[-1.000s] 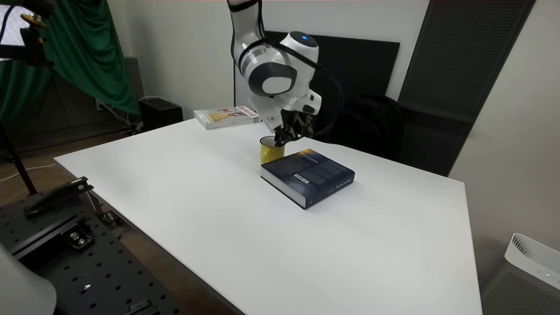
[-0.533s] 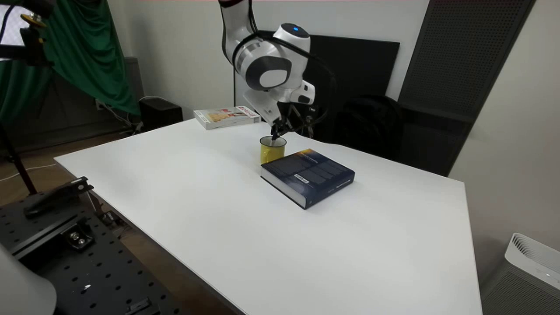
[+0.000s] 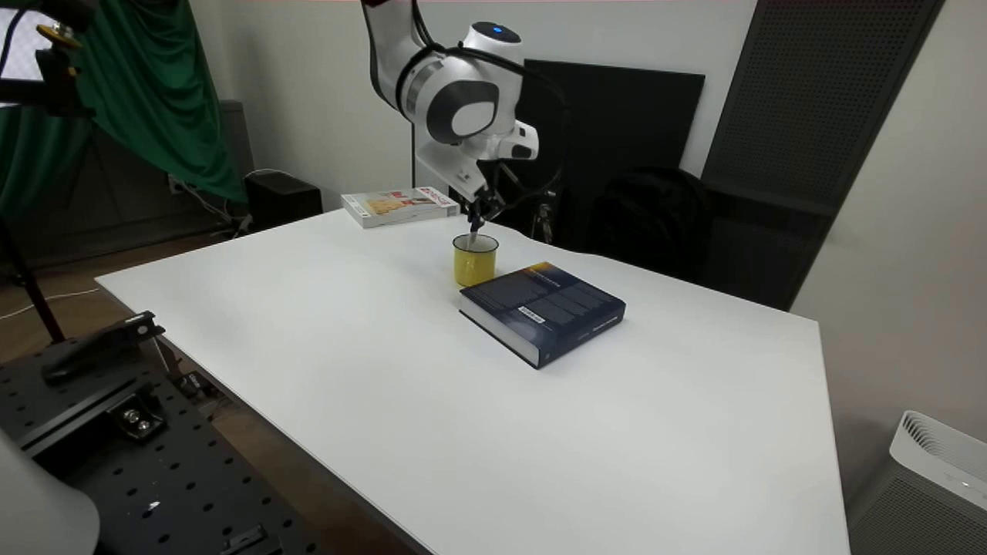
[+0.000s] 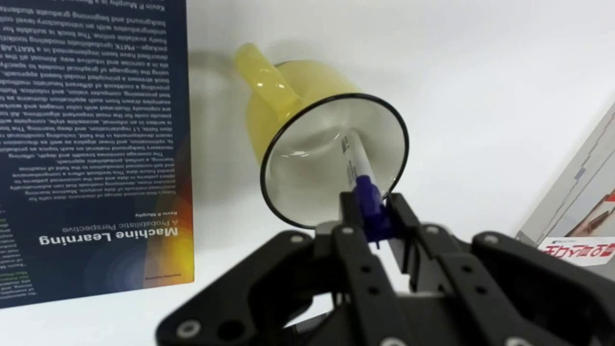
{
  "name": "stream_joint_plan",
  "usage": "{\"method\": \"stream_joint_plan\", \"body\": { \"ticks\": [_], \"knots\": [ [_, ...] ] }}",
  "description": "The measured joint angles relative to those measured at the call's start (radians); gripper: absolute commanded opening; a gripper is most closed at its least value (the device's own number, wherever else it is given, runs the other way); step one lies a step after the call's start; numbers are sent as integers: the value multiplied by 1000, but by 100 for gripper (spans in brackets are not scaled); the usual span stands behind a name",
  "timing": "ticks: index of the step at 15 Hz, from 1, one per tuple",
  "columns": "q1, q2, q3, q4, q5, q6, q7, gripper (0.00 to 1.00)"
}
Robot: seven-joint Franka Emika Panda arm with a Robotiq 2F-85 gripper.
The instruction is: Put the marker on the book
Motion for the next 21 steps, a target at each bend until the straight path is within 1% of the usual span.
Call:
{"method": "stream_joint_plan", "body": {
  "ticks": [3, 5, 9, 12, 16, 20, 21],
  "knots": [
    [44, -17, -34, 15, -36, -17, 29, 5],
    [76, -30, -63, 36, -63, -60, 55, 5],
    [140, -54, -144, 113, -132, -229, 132, 5],
    [180, -59, -214, 184, -205, -352, 196, 5],
    [210, -59, -272, 256, -301, -448, 245, 5],
    [220, -54, -315, 300, -377, -497, 281, 5],
    [218, -49, -328, 306, -384, -484, 286, 5]
  ]
}}
